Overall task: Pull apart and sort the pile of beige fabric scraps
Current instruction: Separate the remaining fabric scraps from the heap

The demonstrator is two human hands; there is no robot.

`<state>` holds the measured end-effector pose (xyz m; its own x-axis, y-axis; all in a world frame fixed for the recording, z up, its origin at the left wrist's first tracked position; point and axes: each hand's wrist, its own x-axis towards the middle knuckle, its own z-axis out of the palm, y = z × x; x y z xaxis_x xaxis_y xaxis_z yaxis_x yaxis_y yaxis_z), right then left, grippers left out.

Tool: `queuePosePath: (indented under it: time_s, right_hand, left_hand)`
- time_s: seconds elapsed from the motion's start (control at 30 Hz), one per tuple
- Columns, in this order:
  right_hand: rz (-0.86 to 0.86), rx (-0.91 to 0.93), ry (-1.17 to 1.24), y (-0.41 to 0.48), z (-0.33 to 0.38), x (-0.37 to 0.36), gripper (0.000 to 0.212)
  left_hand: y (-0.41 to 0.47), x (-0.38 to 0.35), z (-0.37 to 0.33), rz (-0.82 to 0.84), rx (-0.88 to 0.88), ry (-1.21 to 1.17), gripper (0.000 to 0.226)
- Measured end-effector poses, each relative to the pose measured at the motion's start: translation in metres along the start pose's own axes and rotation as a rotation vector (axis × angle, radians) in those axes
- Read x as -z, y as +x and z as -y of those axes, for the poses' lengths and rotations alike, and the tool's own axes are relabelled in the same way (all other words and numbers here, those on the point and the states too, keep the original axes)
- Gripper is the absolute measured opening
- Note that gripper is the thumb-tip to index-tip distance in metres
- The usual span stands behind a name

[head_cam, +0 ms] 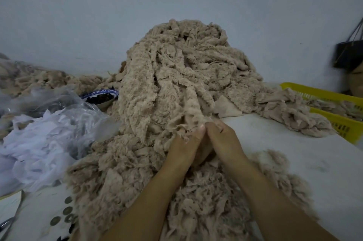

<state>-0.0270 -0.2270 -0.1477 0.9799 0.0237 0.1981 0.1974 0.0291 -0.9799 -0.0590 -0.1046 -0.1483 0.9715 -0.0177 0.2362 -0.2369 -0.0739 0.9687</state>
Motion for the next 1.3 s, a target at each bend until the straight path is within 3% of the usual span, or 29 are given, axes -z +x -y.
queuePosePath:
  time_s: [0.1, 0.17, 0.27, 0.43, 0.63, 0.77, 0.93, 1.1, 1.23, 1.3]
  right_hand:
    - [-0.035, 0.002, -0.033, -0.001, 0.0, -0.003, 0.026]
    - [-0.07, -0.009, -0.044, 0.0, -0.001, 0.0, 0.042]
    - [-0.063, -0.011, -0.039, -0.001, -0.003, 0.0, 0.04]
    - [-0.09, 0.002, -0.058, -0.002, 0.0, -0.005, 0.043]
    - [-0.081, 0.032, -0.079, 0.0, -0.001, -0.002, 0.032]
    - [-0.005, 0.097, -0.116, -0.004, 0.0, -0.005, 0.024]
    - [0.153, 0.171, -0.264, -0.007, -0.001, -0.01, 0.035]
    - [0.054, 0.129, -0.227, -0.003, 0.001, -0.007, 0.043]
    - [-0.068, 0.063, -0.179, 0.004, 0.002, 0.003, 0.049]
    - [-0.169, -0.014, -0.048, 0.01, 0.0, 0.009, 0.045]
  left_hand:
    - [0.0, 0.0, 0.001, -0.108, 0.046, -0.019, 0.028]
    - [0.002, 0.002, 0.003, -0.181, 0.164, -0.148, 0.034]
    - [0.004, 0.003, 0.001, -0.234, 0.278, -0.398, 0.042]
    - [0.004, 0.006, -0.005, -0.086, 0.335, -0.706, 0.043]
    - [0.004, 0.007, -0.004, 0.049, 0.327, -0.64, 0.043]
    - [0.004, 0.004, -0.005, 0.071, 0.342, -0.585, 0.065]
    - [0.005, 0.006, -0.003, 0.013, 0.381, -0.723, 0.042]
    - [0.009, 0.013, -0.005, -0.048, 0.389, -0.77, 0.052]
    - [0.008, 0.01, -0.006, -0.101, 0.377, -0.833, 0.03]
    - [0.009, 0.017, -0.005, -0.126, 0.364, -0.993, 0.036]
